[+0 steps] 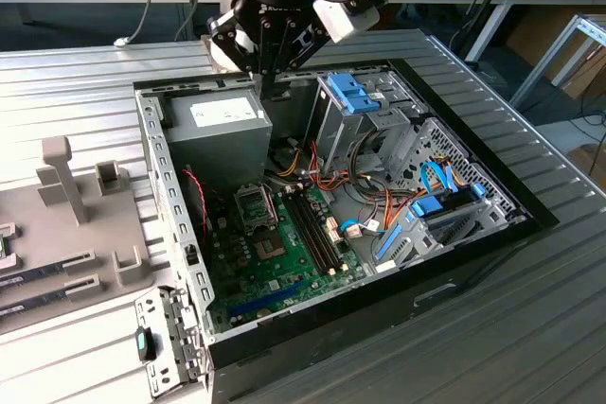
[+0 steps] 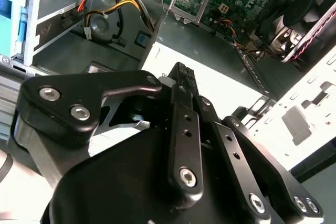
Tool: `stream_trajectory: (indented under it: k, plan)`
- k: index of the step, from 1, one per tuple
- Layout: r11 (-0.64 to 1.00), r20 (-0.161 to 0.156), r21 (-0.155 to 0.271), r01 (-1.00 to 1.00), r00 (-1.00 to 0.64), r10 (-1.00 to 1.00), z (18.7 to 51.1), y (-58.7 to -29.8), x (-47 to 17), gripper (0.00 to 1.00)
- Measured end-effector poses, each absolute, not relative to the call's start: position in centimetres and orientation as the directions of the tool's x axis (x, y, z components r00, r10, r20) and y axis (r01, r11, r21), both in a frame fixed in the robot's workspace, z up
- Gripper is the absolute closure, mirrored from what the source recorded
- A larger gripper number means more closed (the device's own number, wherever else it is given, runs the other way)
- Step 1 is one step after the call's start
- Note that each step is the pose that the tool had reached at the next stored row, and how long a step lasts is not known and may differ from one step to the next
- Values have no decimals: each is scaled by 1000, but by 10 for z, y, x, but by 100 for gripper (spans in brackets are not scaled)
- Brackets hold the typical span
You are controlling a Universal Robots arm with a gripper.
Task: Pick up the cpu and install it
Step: 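Reach for the cpu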
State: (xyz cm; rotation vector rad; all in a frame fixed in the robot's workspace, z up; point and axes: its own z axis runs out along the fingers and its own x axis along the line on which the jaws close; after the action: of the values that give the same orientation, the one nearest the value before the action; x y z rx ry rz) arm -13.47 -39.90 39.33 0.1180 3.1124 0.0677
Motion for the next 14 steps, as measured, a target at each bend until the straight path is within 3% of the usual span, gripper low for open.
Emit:
stream_trajectory:
  k: [14]
  plan:
    - [996, -24, 44, 75, -997, 76, 393, -399, -143, 89]
